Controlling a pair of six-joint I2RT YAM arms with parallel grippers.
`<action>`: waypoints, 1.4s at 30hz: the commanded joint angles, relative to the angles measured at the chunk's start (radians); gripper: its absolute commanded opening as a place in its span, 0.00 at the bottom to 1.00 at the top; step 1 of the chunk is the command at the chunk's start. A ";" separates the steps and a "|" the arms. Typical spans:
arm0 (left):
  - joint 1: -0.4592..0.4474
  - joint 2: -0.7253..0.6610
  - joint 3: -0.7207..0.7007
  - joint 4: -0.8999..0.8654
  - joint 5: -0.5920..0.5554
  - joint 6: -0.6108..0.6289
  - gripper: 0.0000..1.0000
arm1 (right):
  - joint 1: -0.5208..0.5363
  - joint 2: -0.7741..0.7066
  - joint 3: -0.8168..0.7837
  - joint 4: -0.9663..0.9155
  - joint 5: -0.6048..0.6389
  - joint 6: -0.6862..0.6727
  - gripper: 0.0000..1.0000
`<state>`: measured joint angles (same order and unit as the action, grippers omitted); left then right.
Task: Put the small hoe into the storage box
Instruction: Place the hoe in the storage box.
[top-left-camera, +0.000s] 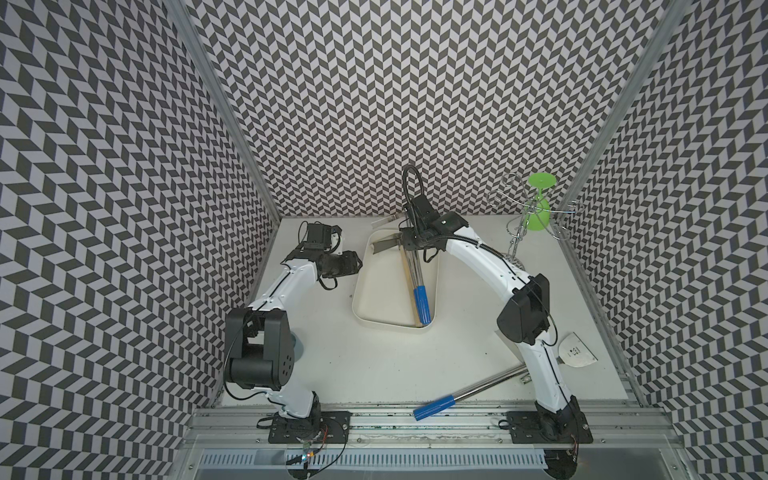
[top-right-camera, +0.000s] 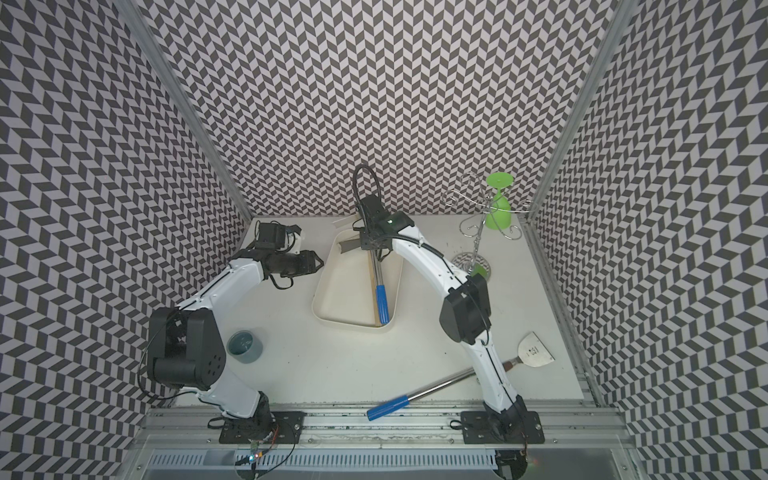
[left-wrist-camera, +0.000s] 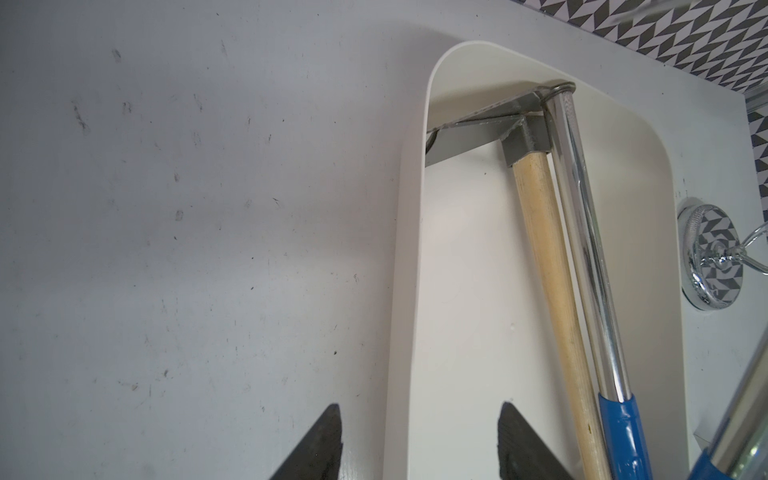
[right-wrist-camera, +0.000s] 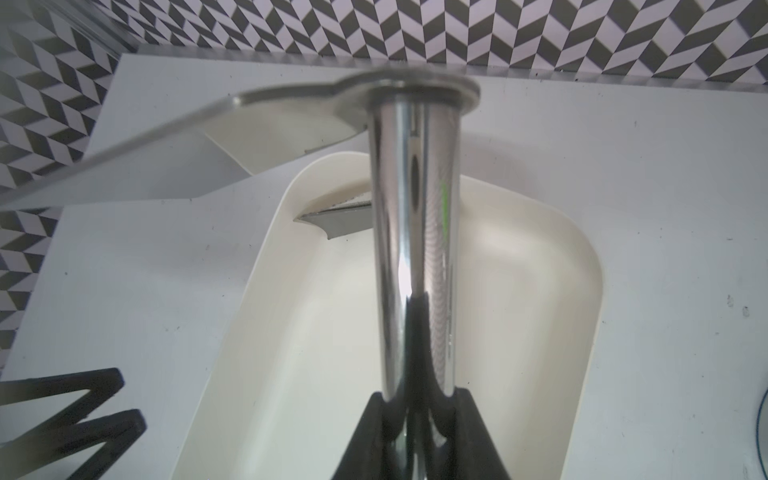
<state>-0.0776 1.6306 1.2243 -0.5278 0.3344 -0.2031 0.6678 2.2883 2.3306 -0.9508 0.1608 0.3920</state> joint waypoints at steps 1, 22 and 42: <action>0.006 -0.022 -0.011 0.020 0.005 -0.001 0.60 | 0.016 0.020 0.009 0.047 -0.010 -0.006 0.00; 0.013 -0.011 -0.016 0.029 0.008 0.001 0.60 | 0.023 0.151 0.009 0.043 -0.013 0.003 0.00; 0.016 0.001 -0.016 0.032 0.017 0.001 0.60 | 0.001 0.188 0.076 0.083 -0.044 0.045 0.35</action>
<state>-0.0669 1.6306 1.2175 -0.5167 0.3378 -0.2031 0.6754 2.4695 2.3718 -0.9104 0.1299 0.4278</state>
